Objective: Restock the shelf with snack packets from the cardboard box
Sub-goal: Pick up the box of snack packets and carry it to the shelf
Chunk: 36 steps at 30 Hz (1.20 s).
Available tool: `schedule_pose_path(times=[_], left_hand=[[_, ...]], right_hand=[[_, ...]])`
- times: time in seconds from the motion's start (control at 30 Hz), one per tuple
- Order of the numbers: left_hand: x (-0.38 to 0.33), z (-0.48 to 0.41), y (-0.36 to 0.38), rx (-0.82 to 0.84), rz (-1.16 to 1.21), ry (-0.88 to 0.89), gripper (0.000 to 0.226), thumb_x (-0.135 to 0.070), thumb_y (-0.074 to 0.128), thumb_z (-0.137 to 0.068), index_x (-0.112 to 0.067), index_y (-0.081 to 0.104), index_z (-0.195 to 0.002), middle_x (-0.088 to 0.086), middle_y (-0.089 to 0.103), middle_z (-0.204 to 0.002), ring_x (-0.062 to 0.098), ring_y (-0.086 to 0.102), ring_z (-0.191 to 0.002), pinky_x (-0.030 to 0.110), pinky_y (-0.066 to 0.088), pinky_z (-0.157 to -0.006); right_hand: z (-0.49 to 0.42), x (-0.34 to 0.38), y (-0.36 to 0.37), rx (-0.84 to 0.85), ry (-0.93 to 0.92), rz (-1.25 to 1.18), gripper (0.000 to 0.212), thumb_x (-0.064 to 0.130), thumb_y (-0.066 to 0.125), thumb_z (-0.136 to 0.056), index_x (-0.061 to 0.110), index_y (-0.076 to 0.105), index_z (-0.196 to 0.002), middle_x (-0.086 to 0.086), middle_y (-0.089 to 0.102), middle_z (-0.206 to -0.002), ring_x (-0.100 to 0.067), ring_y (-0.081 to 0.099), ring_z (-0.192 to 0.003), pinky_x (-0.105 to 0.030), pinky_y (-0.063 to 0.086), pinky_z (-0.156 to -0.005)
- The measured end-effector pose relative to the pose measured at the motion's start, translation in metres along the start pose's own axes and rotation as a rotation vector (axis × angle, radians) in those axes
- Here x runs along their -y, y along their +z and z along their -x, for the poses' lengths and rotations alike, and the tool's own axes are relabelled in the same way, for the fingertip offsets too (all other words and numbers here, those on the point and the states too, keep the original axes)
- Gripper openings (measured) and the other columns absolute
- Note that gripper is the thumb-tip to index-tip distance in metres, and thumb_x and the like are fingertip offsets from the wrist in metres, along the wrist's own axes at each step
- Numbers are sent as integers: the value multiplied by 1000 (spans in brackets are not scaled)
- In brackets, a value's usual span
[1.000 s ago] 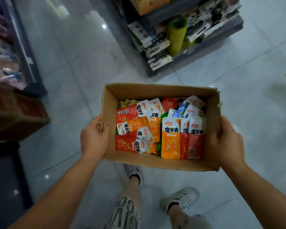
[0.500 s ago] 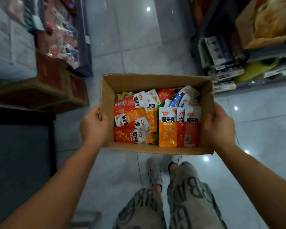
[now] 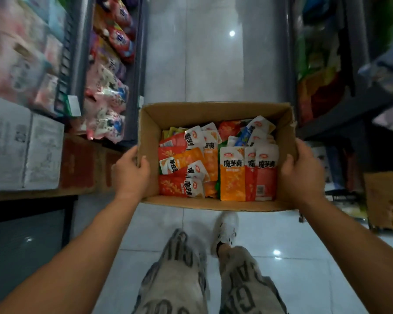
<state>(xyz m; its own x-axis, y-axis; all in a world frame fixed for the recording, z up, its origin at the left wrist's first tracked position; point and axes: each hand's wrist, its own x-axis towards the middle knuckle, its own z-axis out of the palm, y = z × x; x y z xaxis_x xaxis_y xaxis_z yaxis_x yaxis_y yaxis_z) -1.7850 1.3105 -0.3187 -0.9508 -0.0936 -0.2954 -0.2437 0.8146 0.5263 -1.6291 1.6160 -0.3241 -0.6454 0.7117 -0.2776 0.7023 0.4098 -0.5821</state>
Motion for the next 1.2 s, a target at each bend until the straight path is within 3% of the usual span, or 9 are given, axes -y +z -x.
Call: schedule_pose_path(times=[0.07,0.23,0.37,0.4,0.53,0.73,0.97,1.1,1.2], left_hand=[[-26,-37,-1,-15,-28,11,39,-19,62,-96,-16,68,-134,10,77,-109,31,70,-98,41,55,-87],[-102,-161,1,-30,-6,13,44,-23,61,-97,-14,63,-139,12,73,-124,31,69,-110,45,56,-95],[-172,-261,3,-3,48,10,45,-18,62,-98,-10,59,-142,14,70,-128,30,68,-114,31,49,-92],[-188,-286,5,8,68,11,45,-21,62,-98,-11,60,-142,13,71,-127,29,68,-113,30,49,-93],[-253,-389,13,43,89,23,46,-26,61,-96,-19,61,-141,6,73,-125,23,70,-107,46,59,-93],[-382,-522,35,37,28,104,41,-16,62,-98,-12,63,-138,10,73,-122,29,69,-106,30,48,-84],[-500,-678,95,-16,38,59,42,-21,65,-94,-13,67,-135,16,76,-114,34,71,-104,45,57,-91],[-567,-760,119,2,35,63,42,-19,65,-95,-12,65,-137,16,74,-119,33,70,-108,40,53,-93],[-612,-827,131,12,37,62,43,-21,64,-95,-12,65,-137,17,75,-114,35,70,-104,45,56,-92]], right_hand=[[-41,29,-3,-3,-11,-16,43,12,49,-96,23,52,-138,-10,70,-110,-33,65,-95,-41,53,-85],[-166,111,-2,-23,-1,-15,40,9,49,-97,21,56,-135,-4,67,-99,-27,63,-91,-27,40,-78],[-270,175,5,-44,26,-24,38,8,49,-98,21,57,-133,8,58,-95,-17,57,-86,-26,38,-77],[-296,190,7,-48,34,-29,38,9,49,-98,22,56,-133,6,60,-96,-20,59,-88,-28,41,-78],[-399,241,11,-57,71,22,44,15,50,-99,24,50,-141,-8,68,-119,-31,65,-104,-44,53,-90],[-554,306,-4,-92,85,24,45,11,51,-99,16,50,-143,-15,68,-120,-34,64,-105,-33,45,-86],[-746,362,-8,-87,99,28,46,12,51,-97,19,51,-143,-14,66,-123,-35,62,-108,-34,45,-87],[-849,401,-9,-80,108,43,47,9,52,-97,15,51,-143,-15,65,-128,-36,61,-115,-33,45,-91],[-923,435,-9,-70,130,62,47,10,51,-98,14,49,-145,-16,63,-131,-35,60,-117,-33,44,-93]])
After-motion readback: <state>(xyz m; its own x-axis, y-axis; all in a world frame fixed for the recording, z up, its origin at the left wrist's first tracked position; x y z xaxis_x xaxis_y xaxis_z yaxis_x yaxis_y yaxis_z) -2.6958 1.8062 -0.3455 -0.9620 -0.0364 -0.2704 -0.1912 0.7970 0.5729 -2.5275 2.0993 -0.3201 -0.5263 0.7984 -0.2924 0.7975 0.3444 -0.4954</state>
